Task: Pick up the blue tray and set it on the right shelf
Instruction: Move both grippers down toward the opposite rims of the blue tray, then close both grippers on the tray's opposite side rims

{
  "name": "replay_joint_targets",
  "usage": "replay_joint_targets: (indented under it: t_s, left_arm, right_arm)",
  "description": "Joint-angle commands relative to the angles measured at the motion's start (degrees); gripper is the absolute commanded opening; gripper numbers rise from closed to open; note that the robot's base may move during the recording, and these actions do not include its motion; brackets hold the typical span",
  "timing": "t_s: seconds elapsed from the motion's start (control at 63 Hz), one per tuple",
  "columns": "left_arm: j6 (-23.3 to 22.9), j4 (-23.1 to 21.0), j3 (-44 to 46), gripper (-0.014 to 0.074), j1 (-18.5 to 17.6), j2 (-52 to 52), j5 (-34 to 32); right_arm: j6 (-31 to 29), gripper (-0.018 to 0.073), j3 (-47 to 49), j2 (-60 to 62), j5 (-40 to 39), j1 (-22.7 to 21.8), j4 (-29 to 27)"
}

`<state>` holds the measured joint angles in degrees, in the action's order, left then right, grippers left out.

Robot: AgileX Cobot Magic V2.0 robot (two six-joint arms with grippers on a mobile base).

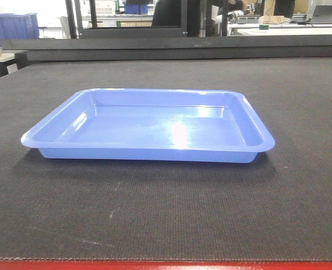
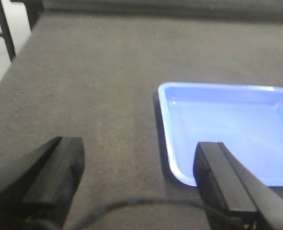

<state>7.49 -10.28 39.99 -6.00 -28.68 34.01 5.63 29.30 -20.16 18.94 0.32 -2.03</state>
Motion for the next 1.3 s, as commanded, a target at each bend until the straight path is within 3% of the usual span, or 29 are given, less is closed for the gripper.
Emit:
replay_joint_targets:
  t_s: [0.0, 0.063, 0.127, 0.238, 0.365, 0.444, 0.634, 0.793, 0.952, 1.285]
  left_arm:
    - [7.8, -7.1, 6.0, 0.0413, -0.7, -4.4, -3.9]
    - [13.6, -12.3, 9.9, 0.0413, -2.2, -8.4, -3.8]
    - [15.0, -15.0, 14.3, 0.0413, -4.8, -13.7, -1.8]
    - [15.0, -14.9, 21.6, 0.0413, -8.2, -23.4, 5.3]
    - [13.6, -14.6, 29.3, 0.0413, -8.9, -35.1, 12.7]
    - [10.8, -12.6, 33.5, 0.0413, -8.9, -41.3, 15.3]
    - [-0.5, -1.5, 44.2, 0.0413, -8.9, -56.0, 21.5]
    - [-7.1, 1.7, 51.2, 0.0413, -8.9, -65.4, 22.9]
    - [-8.6, 3.3, 54.8, 0.0413, -9.2, -71.8, 22.7]
    - [-10.2, 3.8, 57.9, 0.0413, -10.6, -80.5, 22.7]
  right_arm:
    - [0.0, 0.0533, 5.9, -5.8, -4.3, 2.8, -0.3]
    - [0.0, 0.0533, 10.0, -9.9, -2.5, 5.6, -0.3]
    - [0.0, 0.0533, 15.5, -15.0, 1.0, 9.7, -0.3]
    - [0.0, 0.0533, 24.5, -25.9, 8.7, 16.0, -0.3]
    - [0.0, 0.0529, 34.5, -38.2, 18.8, 20.3, -0.3]
    - [0.0, 0.0529, 40.7, -45.0, 24.2, 20.5, -0.3]
    - [0.7, 0.0529, 54.8, -61.7, 35.4, 20.4, 0.2]
    - [8.4, 0.0529, 64.0, -72.3, 37.9, 20.4, 3.2]
    - [13.3, 0.0529, 67.7, -79.9, 38.1, 20.2, 5.2]
    - [13.9, 0.0529, 67.6, -88.2, 36.3, 19.5, 5.2]
